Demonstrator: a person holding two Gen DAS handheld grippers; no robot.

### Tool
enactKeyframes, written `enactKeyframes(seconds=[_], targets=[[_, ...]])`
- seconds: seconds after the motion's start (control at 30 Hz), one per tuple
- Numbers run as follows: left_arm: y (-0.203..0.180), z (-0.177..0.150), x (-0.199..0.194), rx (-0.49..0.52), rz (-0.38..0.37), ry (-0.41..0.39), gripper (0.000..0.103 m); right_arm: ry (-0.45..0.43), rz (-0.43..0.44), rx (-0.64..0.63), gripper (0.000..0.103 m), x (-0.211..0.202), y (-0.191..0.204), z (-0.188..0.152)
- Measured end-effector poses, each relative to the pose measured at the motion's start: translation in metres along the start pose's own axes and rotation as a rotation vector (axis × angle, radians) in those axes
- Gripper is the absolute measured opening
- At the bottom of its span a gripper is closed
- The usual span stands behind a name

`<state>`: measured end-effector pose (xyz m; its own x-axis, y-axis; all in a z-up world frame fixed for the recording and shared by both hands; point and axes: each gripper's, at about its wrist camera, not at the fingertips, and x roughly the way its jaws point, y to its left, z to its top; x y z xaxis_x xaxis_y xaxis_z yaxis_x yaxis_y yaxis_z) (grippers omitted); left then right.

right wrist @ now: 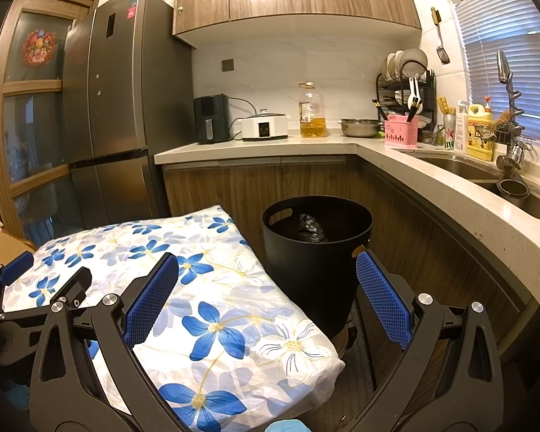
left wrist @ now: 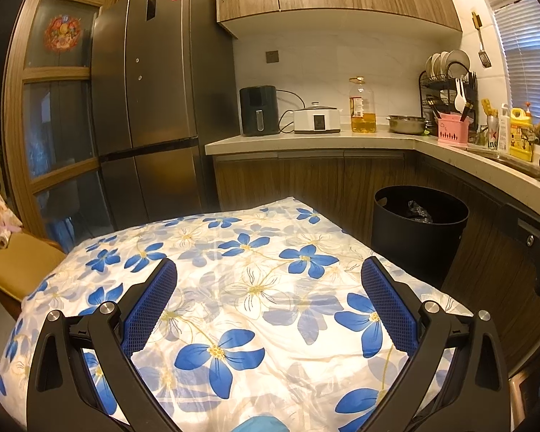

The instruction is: Collect trash

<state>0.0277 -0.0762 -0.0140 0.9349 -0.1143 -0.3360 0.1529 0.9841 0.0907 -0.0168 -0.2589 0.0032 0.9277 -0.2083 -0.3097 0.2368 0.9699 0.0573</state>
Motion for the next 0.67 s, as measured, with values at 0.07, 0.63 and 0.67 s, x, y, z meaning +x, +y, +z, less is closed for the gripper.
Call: enactKeyframes(seconds=[0.07,0.63,0.67], targets=[[-0.0002,-0.0005,-0.0001,-0.002,-0.010,0.003,0.093,-0.001,-0.001,0.002,0.098,-0.0005,-0.0004,-0.0005],[-0.0033,0.0030,-0.0003,-0.001,0.011,0.008,0.097,0.000,-0.002,0.005,0.098,-0.0001,-0.0020,-0.0010],[-0.0033,0.0030,-0.0002,-0.001,0.012,0.008,0.097,0.000,-0.003,0.005,0.098,-0.0001,-0.0019,-0.0009]])
